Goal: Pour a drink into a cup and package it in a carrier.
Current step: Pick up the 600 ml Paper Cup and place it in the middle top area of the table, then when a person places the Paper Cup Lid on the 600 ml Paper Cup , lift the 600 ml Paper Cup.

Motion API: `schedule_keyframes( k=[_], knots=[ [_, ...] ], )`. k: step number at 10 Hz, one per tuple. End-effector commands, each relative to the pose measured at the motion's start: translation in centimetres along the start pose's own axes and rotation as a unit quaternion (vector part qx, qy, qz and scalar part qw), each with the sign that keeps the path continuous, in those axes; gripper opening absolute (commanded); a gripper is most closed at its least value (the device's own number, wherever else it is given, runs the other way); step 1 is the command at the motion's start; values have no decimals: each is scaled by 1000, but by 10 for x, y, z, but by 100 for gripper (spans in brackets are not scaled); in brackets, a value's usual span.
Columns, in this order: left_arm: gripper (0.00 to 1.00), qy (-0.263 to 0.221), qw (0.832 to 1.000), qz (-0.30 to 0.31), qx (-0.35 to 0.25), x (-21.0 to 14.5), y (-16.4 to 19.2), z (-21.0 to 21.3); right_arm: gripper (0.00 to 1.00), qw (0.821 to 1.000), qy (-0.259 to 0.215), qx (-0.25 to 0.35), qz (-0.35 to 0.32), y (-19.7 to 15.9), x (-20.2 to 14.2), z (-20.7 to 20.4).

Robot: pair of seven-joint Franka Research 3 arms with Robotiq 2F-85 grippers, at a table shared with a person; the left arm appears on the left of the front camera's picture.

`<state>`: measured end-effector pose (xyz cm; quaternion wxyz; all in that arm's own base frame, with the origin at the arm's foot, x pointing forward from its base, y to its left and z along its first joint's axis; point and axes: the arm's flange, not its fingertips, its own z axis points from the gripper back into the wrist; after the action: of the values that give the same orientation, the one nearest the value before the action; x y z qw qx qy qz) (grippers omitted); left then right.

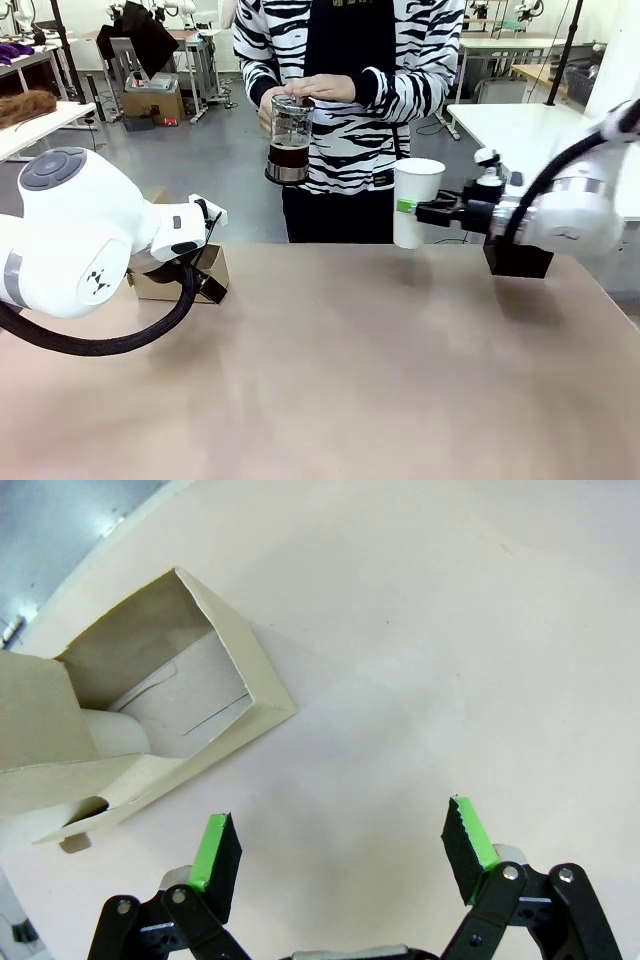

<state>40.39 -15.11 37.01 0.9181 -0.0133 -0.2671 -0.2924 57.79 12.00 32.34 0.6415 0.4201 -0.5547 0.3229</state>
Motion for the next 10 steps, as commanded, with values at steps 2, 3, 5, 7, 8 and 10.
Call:
schedule_keyframes(
  k=[2, 3, 5, 7, 8, 10],
  knots=[
    [100, -1, 1000, 0, -1, 0, 0, 0, 80, 999, -17, -30, 12, -29, -19, -45],
    [100, -1, 1000, 0, -1, 0, 0, 0, 80, 999, -18, -30, 19, -32, -27, -54],
    [100, -1, 1000, 0, -1, 0, 0, 0, 80, 999, -16, -17, 29, -41, -41, -59],
    [100, -1, 1000, 0, -1, 0, 0, 0, 80, 1000, -8, -9, 8, -37, -39, -54],
    [100, -1, 1000, 0, -1, 0, 0, 0, 80, 1000, -8, -9, 8, -37, -39, -54],
    [100, -1, 1000, 0, -1, 0, 0, 0, 80, 1000, -8, -9, 8, -37, -39, -54]
  ],
)
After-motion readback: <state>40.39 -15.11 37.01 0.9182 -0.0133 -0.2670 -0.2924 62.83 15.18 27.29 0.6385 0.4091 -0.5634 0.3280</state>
